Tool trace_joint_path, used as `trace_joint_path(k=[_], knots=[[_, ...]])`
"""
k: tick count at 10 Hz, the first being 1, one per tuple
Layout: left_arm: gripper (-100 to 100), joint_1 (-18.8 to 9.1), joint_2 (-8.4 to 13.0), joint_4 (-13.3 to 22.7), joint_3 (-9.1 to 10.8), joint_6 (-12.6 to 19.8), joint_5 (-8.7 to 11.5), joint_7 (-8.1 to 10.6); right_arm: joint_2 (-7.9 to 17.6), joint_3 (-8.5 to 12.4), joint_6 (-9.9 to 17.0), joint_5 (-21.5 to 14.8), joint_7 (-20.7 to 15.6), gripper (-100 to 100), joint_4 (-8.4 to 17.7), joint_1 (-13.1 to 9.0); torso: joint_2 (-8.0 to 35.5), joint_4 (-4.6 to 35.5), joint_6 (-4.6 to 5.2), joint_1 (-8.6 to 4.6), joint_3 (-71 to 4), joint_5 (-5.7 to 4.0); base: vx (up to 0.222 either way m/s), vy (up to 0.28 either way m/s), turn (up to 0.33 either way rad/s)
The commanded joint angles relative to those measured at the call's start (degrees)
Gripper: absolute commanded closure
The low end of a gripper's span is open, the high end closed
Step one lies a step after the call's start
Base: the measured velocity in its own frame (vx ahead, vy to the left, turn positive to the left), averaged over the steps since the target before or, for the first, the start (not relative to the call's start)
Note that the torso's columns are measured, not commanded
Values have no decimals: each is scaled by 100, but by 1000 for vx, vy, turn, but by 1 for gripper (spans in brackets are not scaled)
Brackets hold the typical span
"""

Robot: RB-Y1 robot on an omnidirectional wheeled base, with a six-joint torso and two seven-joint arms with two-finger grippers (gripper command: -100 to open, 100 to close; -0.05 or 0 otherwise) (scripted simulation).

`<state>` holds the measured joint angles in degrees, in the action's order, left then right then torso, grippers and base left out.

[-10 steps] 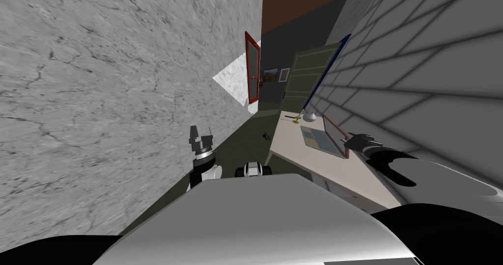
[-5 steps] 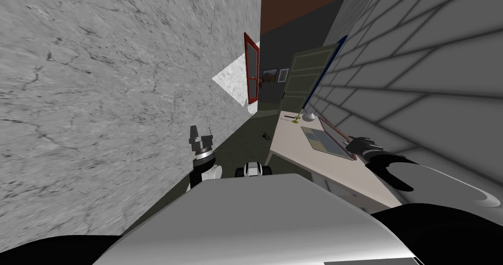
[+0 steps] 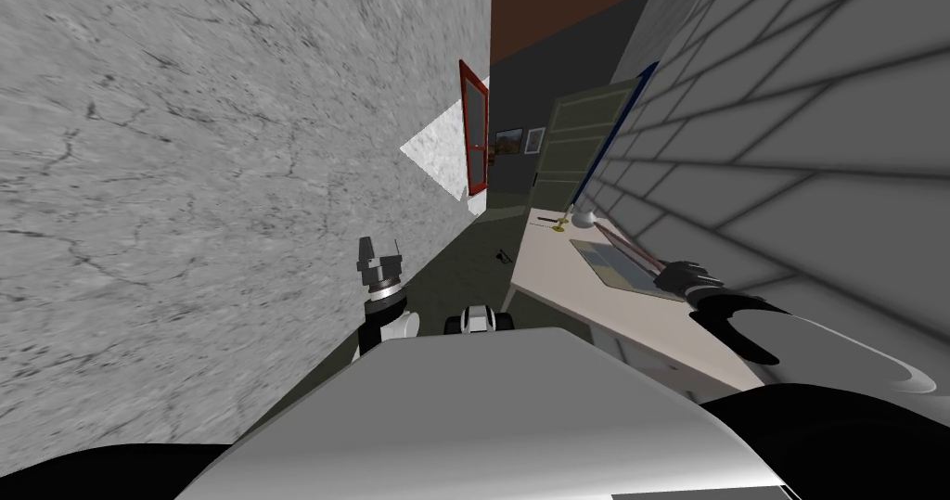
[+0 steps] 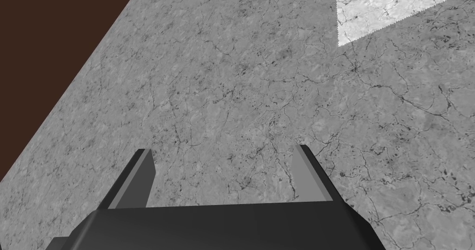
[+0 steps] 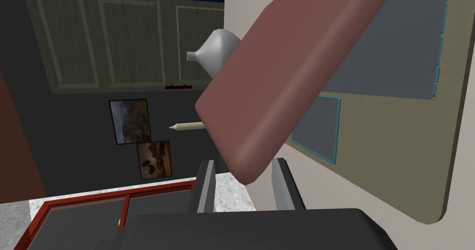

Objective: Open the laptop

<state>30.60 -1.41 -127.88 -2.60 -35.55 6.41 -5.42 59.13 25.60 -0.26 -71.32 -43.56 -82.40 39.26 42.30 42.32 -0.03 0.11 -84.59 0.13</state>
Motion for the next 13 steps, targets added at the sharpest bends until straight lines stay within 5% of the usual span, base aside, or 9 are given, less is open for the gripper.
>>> trace_joint_path(k=[1,6,7,13], knots=[[0,0,0,0,0,0,0,0,13,6,8,2,0,100,-8,1,2,0,0,2,1,0,-7,-9,26],[0,0,0,0,0,0,0,0,-43,-62,138,-165,-133,100,-37,58,-3,-4,6,5,0,-7,3,12,-4],[0,0,0,0,0,0,0,0,207,112,-53,15,49,-100,-53,148,3,-5,18,0,3,-10,28,40,-121],[0,0,0,0,0,0,0,0,700,460,-398,228,275,-100,-33,353,7,5,6,13,3,9,18,25,-64]])
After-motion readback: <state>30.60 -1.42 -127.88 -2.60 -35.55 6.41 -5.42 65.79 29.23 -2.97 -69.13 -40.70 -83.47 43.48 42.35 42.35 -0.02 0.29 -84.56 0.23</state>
